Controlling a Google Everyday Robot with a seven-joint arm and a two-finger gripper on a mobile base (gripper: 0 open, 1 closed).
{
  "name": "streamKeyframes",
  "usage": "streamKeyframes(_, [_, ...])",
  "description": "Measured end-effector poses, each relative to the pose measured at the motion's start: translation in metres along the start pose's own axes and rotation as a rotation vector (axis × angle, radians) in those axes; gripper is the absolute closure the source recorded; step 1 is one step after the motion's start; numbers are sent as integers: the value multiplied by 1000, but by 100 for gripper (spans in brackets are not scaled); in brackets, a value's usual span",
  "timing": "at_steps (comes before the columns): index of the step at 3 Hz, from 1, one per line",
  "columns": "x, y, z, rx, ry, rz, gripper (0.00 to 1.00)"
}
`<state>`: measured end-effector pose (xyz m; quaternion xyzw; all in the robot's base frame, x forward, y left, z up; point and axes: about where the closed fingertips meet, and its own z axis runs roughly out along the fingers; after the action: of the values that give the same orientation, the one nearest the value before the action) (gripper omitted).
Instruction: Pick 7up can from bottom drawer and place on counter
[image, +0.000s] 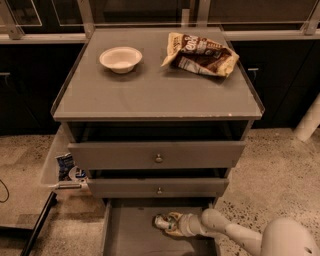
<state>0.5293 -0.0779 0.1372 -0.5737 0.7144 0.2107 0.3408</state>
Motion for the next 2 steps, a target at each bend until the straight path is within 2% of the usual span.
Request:
streamKeyframes(1, [2,10,-1,-24,-15,30,100])
streamKeyframes(2, [-14,17,-24,-23,-55,21,100])
